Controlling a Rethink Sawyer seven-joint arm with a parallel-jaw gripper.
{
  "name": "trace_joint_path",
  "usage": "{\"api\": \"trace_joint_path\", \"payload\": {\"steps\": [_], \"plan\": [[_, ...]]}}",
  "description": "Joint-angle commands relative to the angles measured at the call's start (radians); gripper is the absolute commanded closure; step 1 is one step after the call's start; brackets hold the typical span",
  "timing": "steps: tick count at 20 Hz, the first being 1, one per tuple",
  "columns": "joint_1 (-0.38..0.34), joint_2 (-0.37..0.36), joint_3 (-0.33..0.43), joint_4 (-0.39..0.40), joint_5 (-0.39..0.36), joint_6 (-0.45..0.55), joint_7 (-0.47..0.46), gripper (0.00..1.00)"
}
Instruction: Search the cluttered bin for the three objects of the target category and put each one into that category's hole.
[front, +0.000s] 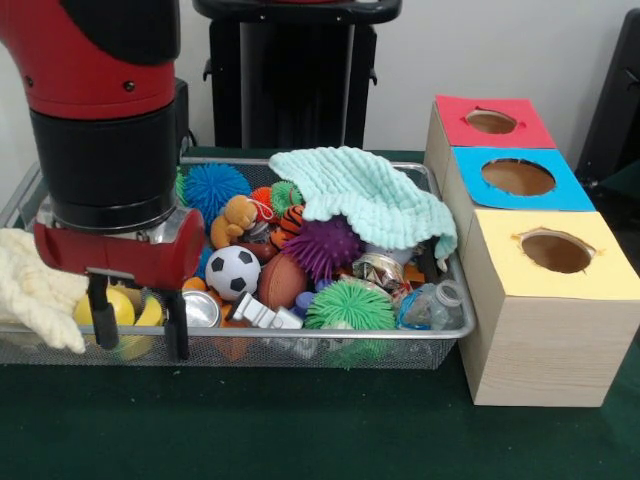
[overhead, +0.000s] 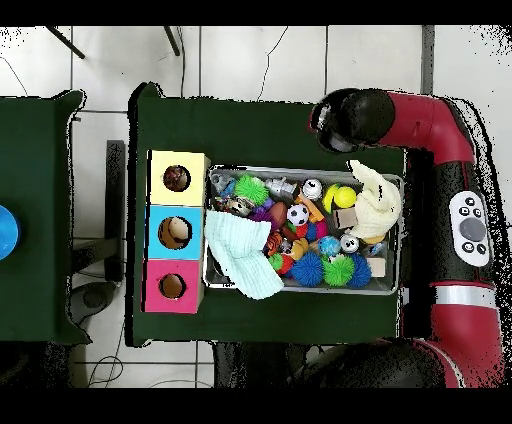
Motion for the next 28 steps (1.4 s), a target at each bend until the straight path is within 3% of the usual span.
{"api": "trace_joint_path", "payload": {"steps": [1, 5, 10, 16, 19, 23, 28], "plan": [[0.005, 0.066, 0.032, -0.118, -0.041, 0.166, -0.411, 0.0], [-0.009, 0.055, 0.017, -0.085, -0.023, 0.154, -0.414, 0.0], [-0.024, 0.079, 0.021, -0.118, -0.019, 0.171, -0.476, 0.0], [-0.037, 0.048, 0.006, -0.056, -0.001, 0.159, -0.476, 0.0], [-0.044, 0.006, -0.009, 0.01, 0.009, 0.163, -0.464, 0.0], [-0.068, -0.114, -0.037, 0.198, 0.041, 0.136, -0.395, 0.0], [-0.083, -0.207, -0.043, 0.341, 0.076, 0.117, -0.323, 0.0]]}}
